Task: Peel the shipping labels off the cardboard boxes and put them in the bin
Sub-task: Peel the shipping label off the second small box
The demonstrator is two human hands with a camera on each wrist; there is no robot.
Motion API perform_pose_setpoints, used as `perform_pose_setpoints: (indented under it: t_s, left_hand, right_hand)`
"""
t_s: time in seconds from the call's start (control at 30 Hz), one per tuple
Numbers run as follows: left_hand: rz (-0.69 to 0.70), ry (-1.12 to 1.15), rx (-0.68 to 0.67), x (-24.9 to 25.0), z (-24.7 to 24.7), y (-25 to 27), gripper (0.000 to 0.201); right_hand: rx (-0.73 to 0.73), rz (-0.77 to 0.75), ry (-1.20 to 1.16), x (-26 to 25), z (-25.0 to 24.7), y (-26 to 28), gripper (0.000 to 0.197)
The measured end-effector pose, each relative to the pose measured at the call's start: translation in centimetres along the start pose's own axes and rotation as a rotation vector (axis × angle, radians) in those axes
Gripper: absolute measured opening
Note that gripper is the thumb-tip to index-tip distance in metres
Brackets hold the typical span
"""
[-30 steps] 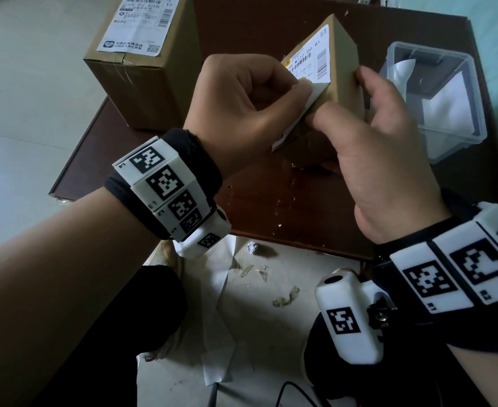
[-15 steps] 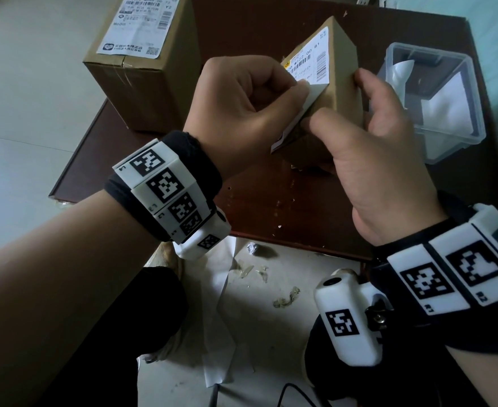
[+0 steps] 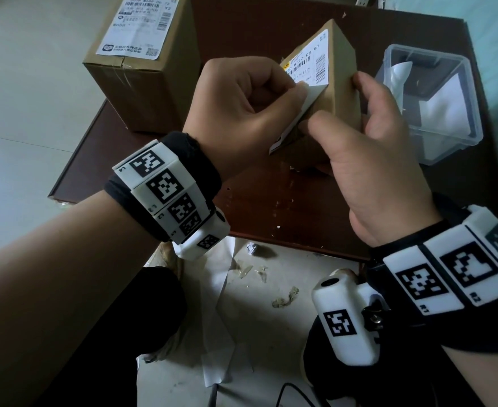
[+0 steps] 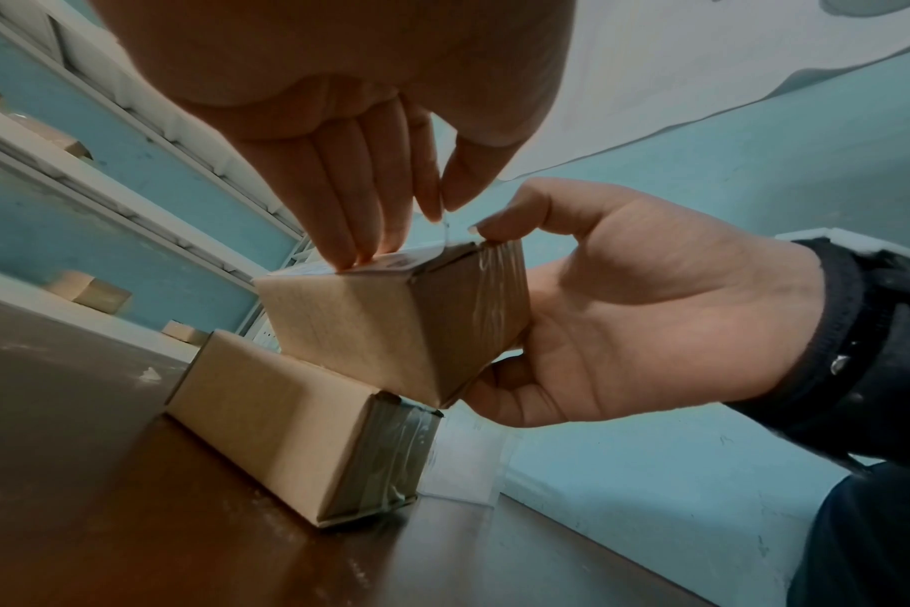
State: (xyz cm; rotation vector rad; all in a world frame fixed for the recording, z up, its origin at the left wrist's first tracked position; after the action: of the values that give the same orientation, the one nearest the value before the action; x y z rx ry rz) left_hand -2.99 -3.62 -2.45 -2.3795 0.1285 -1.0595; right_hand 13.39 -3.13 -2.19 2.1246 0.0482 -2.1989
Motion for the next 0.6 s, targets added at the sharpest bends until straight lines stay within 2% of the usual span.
perform_pose_setpoints:
  t_s: [0.6]
  left_hand:
    - [0.001, -0.008, 0.019, -0.11, 0.14, 0.01, 0.019]
  right_hand:
    - [0.003, 0.007, -0.01, -0.06, 0.13, 0.16, 0.074]
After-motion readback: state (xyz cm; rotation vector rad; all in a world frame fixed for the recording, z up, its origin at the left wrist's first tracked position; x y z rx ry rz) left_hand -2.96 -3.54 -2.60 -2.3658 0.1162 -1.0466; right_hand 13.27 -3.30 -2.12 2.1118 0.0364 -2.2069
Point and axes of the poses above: each hand's wrist, its own y-axis away from the middle knuckle, its own z-axis out of the palm, x = y × z, the point moved 1 cm from there along -y, towards the middle knuckle, and after that the axes turned 12 degrees about -y, right-handed, at the moved point
